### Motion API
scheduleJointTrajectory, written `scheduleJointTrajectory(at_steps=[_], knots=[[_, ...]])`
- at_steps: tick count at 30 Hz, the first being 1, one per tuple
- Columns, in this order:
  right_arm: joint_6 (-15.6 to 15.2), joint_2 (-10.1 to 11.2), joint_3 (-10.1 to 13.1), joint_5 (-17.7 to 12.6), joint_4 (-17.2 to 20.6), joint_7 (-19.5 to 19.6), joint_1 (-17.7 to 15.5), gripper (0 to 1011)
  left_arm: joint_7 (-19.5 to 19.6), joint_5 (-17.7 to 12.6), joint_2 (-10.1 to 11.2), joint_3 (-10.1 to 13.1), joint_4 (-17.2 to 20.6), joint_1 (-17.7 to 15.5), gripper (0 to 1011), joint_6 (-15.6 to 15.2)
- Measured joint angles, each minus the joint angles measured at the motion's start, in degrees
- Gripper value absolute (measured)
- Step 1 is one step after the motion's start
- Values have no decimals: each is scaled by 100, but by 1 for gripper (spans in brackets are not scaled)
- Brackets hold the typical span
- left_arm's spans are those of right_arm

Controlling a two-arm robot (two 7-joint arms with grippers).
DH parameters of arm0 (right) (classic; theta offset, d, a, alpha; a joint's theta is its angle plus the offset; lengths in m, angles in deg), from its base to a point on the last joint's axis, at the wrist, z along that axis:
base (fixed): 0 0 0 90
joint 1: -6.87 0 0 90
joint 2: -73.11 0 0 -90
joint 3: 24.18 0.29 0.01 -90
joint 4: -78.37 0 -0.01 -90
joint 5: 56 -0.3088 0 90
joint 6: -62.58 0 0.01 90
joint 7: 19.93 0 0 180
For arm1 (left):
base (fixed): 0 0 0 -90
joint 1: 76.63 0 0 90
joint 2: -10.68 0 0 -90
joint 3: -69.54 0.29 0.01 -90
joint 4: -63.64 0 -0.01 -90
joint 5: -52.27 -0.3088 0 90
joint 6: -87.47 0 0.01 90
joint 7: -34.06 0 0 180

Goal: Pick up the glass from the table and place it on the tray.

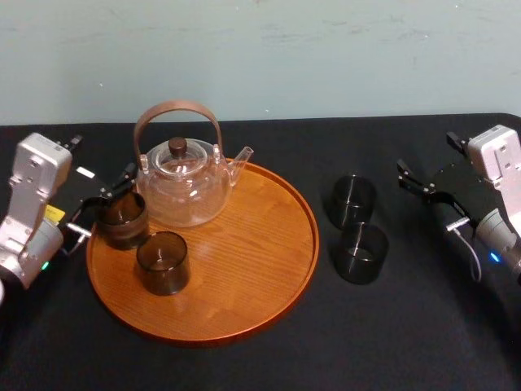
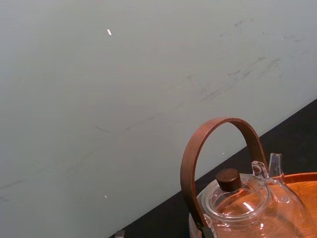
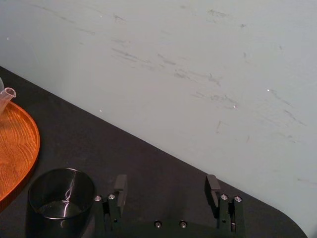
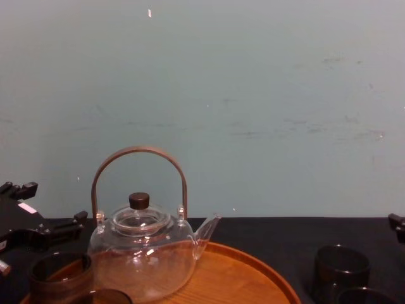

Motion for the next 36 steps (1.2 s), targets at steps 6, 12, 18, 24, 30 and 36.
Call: scheduleJointTrajectory(at_steps=[6, 12, 18, 24, 30, 36], knots=[[0, 0, 0, 0, 0, 0, 0, 1002, 0, 0, 0, 0, 0, 0, 1001, 0], [0, 0, 0, 0, 0, 0, 0, 1002, 0, 0, 0, 0, 0, 0, 1001, 0], [0, 0, 0, 0, 0, 0, 0, 1002, 0, 0, 0, 0, 0, 0, 1001, 0], [0, 0, 0, 0, 0, 0, 0, 1002, 0, 0, 0, 0, 0, 0, 1001, 0], [-9, 13, 38, -33, 48, -71, -46, 1002, 0, 0, 0, 0, 0, 0, 1001, 0], [-94, 256, 176, -141, 537, -344, -419, 1002, 0, 0, 0, 0, 0, 0, 1002, 0]])
